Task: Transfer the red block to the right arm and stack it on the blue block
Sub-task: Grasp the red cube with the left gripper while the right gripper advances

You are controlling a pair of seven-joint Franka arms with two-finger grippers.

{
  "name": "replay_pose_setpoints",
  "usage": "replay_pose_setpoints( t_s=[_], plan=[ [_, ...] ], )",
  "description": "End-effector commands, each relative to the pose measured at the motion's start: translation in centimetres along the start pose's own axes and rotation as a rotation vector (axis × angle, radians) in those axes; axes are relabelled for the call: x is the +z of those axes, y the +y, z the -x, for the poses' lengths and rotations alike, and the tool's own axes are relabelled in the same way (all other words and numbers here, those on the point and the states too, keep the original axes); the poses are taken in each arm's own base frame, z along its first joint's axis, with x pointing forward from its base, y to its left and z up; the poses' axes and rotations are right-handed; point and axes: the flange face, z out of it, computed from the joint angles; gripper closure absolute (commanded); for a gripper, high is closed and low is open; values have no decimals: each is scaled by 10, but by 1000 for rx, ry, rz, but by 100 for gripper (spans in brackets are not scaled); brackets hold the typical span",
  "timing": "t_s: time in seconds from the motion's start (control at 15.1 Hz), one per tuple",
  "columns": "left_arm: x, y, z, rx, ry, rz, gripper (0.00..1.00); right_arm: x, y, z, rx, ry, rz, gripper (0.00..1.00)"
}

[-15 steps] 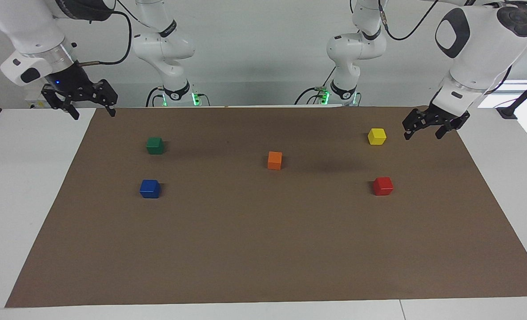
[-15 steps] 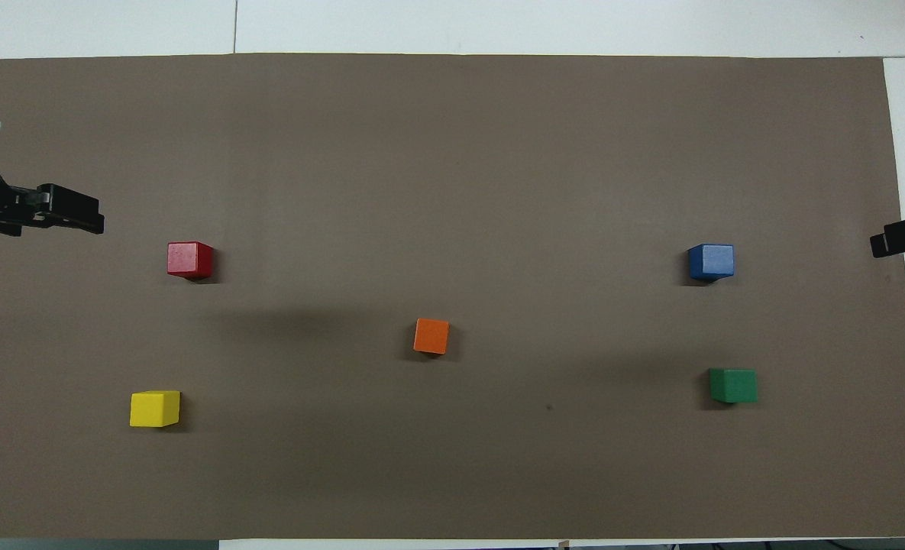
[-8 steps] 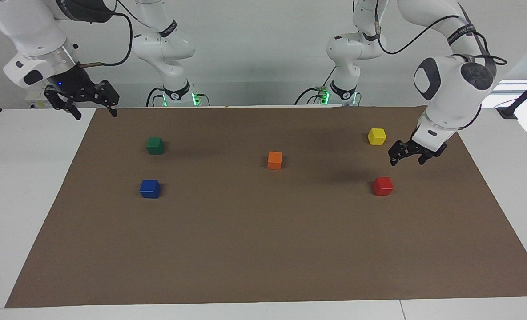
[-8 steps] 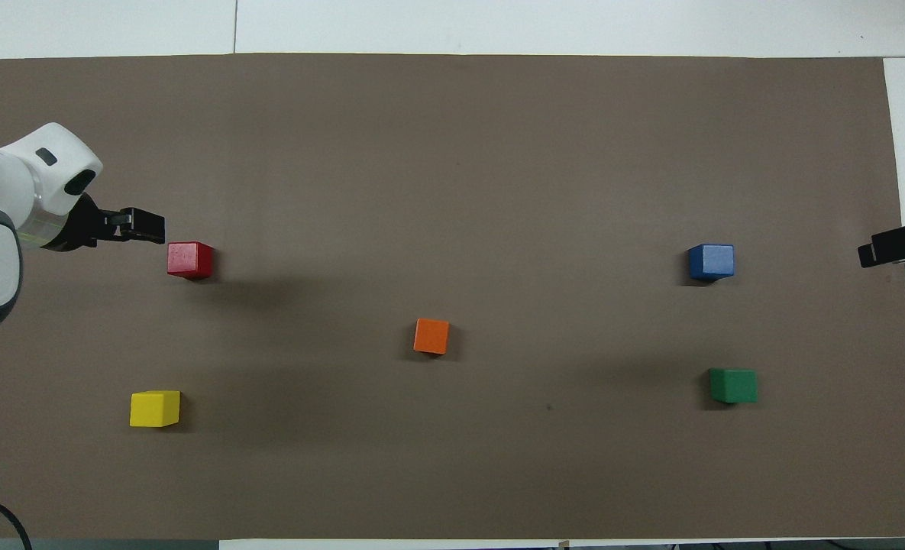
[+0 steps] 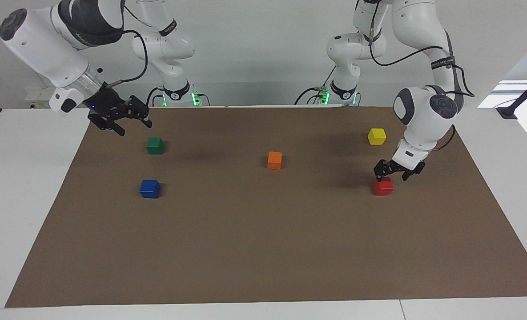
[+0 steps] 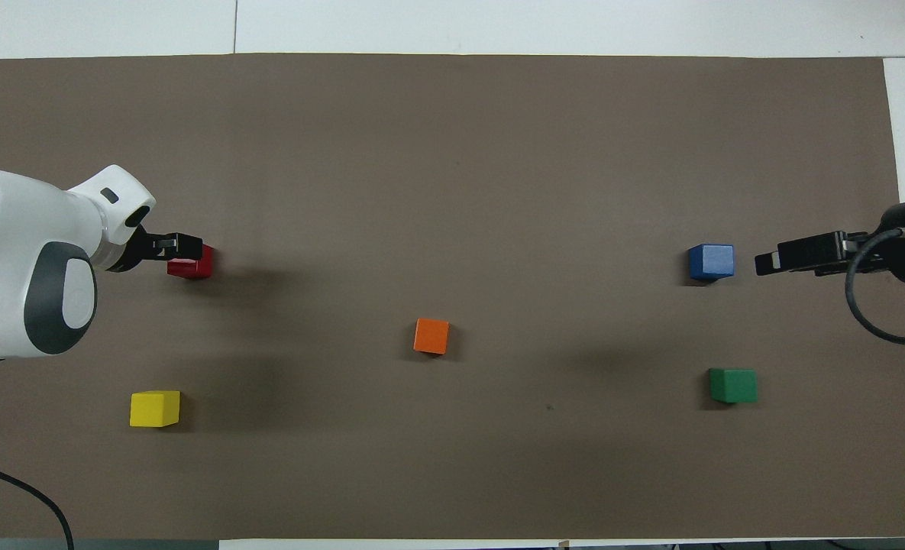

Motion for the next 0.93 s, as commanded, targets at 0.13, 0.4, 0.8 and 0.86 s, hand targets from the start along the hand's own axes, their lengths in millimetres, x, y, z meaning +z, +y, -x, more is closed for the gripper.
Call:
replay_pose_setpoints(
  t_s=[0.13,0.4,0.8,0.86],
  plan=[
    [25,6,1,2,11,-4,0,39,25,-1,-6,65,-306,0],
    [48,6,-6,18,18,-15,0,70,21,-4,-28,105,-557,0],
    [32,8,-21,-159,-67,-12,100,117,-13,3,41,78,-929,0],
    [28,10,-21,-282,-78,-13,100,125,-27,6,38,71,-1000,0]
  ],
)
